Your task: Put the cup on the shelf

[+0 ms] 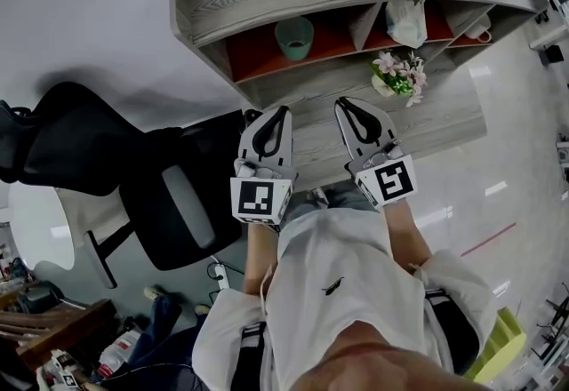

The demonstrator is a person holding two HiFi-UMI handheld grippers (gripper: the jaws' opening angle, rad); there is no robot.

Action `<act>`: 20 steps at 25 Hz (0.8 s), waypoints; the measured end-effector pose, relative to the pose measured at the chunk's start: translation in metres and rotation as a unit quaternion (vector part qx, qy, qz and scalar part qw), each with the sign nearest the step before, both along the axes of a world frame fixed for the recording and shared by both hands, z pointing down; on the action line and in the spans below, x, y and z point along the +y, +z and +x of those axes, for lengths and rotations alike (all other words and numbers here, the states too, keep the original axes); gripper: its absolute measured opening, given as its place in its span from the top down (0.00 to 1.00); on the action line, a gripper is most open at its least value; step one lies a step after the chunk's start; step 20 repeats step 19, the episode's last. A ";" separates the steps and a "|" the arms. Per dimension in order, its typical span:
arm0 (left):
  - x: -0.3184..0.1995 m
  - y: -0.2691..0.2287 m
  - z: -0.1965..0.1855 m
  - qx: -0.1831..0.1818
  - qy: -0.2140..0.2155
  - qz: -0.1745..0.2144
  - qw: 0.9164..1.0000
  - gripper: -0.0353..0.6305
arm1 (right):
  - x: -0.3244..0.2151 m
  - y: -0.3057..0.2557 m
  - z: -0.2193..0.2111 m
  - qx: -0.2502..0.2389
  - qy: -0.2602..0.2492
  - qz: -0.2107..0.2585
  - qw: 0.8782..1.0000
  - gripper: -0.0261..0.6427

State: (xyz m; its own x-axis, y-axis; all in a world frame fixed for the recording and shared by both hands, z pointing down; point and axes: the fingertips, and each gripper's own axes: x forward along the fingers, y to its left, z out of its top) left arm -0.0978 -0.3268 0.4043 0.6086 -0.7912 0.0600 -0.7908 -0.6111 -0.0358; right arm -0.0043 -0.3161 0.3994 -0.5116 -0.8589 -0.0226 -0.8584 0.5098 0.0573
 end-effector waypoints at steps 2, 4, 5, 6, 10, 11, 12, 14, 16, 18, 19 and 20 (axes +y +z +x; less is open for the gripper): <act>0.004 0.000 -0.002 -0.001 -0.001 0.000 1.000 0.91 | 0.006 0.000 0.000 -0.001 -0.001 -0.001 1.000 0.90; 0.007 0.002 -0.003 -0.005 -0.001 0.002 1.000 0.91 | 0.010 -0.002 0.000 -0.002 -0.001 0.001 1.000 0.90; 0.008 0.002 -0.004 -0.005 -0.001 0.002 1.000 0.91 | 0.012 -0.003 0.000 -0.002 -0.001 0.001 1.000 0.90; 0.009 0.001 -0.004 -0.005 -0.001 0.002 1.000 0.91 | 0.013 -0.003 0.000 -0.002 0.000 0.002 1.000 0.90; 0.015 0.001 -0.004 -0.007 0.000 0.002 1.000 0.91 | 0.020 -0.006 0.000 0.001 0.000 0.005 1.000 0.90; 0.016 0.001 -0.003 -0.007 0.001 0.002 1.000 0.91 | 0.021 -0.006 0.001 0.001 0.000 0.006 1.000 0.90; 0.017 0.000 -0.002 -0.006 0.002 0.003 1.000 0.91 | 0.023 -0.007 0.001 0.001 0.000 0.006 1.000 0.90; 0.018 -0.002 -0.001 -0.005 0.004 0.007 1.000 0.91 | 0.025 -0.007 0.001 0.002 0.000 0.006 1.000 0.90; 0.020 -0.002 0.000 -0.004 0.004 0.007 1.000 0.91 | 0.027 -0.007 0.001 0.001 -0.001 0.006 1.000 0.90; 0.021 -0.004 0.001 0.000 0.003 0.005 1.000 0.91 | 0.028 -0.007 0.000 0.001 -0.002 0.006 1.000 0.90; 0.021 -0.005 0.001 0.002 0.003 0.004 1.000 0.91 | 0.028 -0.007 0.000 0.001 -0.002 0.006 1.000 0.90; 0.021 -0.005 0.001 0.002 0.003 0.004 1.000 0.91 | 0.028 -0.007 0.000 0.001 -0.002 0.006 1.000 0.90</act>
